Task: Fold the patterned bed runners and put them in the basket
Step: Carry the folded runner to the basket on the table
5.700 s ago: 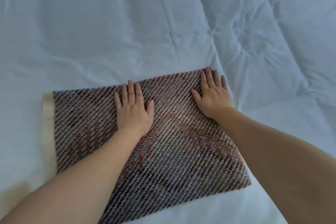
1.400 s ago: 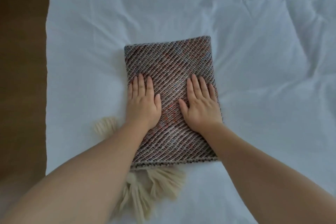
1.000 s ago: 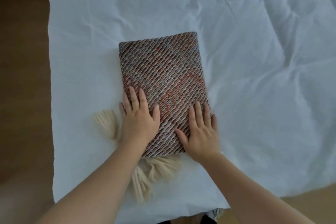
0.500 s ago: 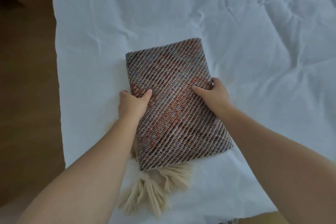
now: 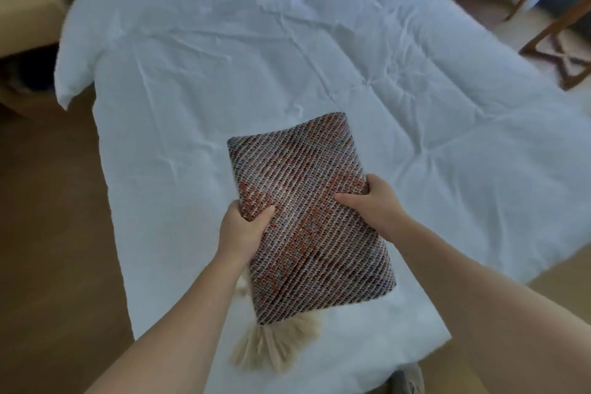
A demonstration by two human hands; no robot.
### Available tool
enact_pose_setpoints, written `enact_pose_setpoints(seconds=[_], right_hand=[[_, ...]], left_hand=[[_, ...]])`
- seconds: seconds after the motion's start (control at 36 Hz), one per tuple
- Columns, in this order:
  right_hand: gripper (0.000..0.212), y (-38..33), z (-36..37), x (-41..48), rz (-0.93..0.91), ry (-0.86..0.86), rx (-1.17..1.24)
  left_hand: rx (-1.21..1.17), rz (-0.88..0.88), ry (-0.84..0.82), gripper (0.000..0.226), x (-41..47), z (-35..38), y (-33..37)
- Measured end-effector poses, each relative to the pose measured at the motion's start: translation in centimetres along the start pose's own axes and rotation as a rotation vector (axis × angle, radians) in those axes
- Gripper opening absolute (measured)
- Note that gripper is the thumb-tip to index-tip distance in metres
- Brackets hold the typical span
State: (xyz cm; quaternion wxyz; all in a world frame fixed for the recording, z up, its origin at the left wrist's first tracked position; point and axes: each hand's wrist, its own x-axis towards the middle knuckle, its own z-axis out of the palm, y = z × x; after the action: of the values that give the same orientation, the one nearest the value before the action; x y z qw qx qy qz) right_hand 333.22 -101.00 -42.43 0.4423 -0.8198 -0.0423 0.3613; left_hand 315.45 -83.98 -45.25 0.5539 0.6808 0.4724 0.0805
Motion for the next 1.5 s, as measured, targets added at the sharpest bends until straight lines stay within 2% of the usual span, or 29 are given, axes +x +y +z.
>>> enact_pose_setpoints(seconds=[0.11, 0.28, 0.53, 0.69, 0.86, 1.0, 1.17, 1.33, 1.5], right_hand=[[0.04, -2.1, -5.0, -5.6, -0.029, 0.114, 0.095], [0.041, -4.3, -14.6, -14.1, -0.129, 0.322, 0.171], [0.034, -0.7, -28.3, -28.4, -0.223, 0.65, 0.255], [0.044, 5.7, -33.8, -39.0, -0.241, 0.816, 0.271], [0.056, 12.7, -37.0, -49.4, -0.244, 0.979, 0.183], [0.043, 17.7, -38.0, -55.9, -0.196, 1.072, 0.211], [0.04, 20.4, -40.2, -59.2, -0.118, 1.128, 0.213], [0.035, 20.5, -43.2, -56.8, -0.12, 1.163, 0.201], [0.053, 19.2, -46.9, -51.6, -0.059, 1.175, 0.155]], left_hand=[[-0.019, 0.105, -0.085, 0.026, -2.9, 0.6, 6.3], [-0.037, 0.292, -0.253, 0.03, -8.2, 4.0, 16.9], [0.061, 0.555, -0.603, 0.034, -20.6, 12.4, 28.2], [0.119, 0.73, -0.706, 0.035, -31.6, 17.6, 29.8], [0.156, 0.78, -0.858, 0.044, -42.2, 21.9, 28.9], [0.149, 0.773, -0.961, 0.041, -49.0, 24.6, 26.7], [0.111, 0.767, -1.048, 0.035, -52.4, 27.2, 26.8], [0.09, 0.775, -1.073, 0.037, -51.2, 30.6, 29.1], [0.068, 0.761, -1.105, 0.034, -47.0, 35.3, 32.6]])
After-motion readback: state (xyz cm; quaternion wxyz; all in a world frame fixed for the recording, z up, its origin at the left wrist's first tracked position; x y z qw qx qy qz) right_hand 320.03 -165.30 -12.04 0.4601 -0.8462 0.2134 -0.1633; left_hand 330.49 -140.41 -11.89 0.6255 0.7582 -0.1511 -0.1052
